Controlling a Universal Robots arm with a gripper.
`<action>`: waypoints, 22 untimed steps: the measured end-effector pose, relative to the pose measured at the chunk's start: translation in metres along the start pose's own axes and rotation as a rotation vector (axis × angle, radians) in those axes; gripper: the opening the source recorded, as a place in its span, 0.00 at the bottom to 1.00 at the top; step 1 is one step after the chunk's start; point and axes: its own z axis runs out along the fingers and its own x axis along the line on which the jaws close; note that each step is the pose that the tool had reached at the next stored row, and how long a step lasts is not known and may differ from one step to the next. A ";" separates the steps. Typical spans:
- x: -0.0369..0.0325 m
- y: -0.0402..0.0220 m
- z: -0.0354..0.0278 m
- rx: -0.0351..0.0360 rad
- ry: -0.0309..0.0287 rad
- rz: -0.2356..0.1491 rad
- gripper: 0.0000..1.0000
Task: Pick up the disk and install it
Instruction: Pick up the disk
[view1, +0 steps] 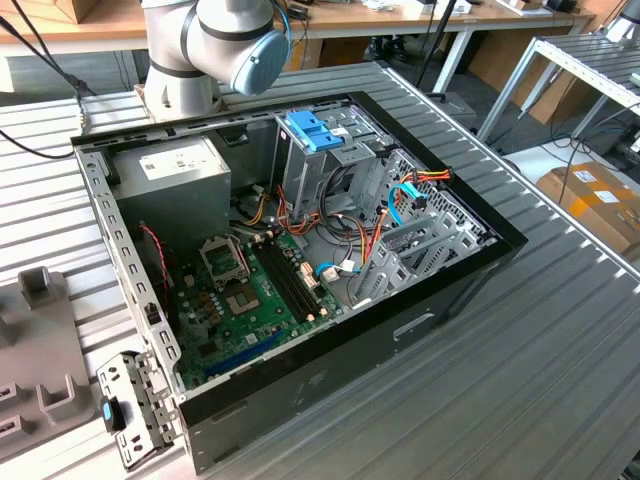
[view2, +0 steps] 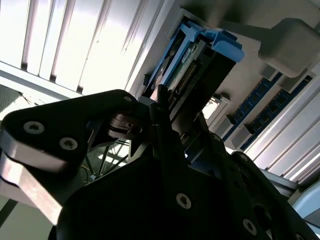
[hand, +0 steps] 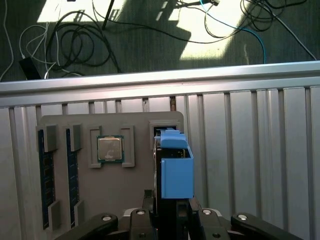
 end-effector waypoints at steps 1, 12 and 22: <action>0.0000 0.0000 0.0000 0.0000 0.0000 0.000 0.35; 0.0001 -0.0002 -0.0057 0.0006 0.0033 -0.017 0.35; 0.0001 -0.0002 -0.0067 0.0007 0.0037 -0.026 0.35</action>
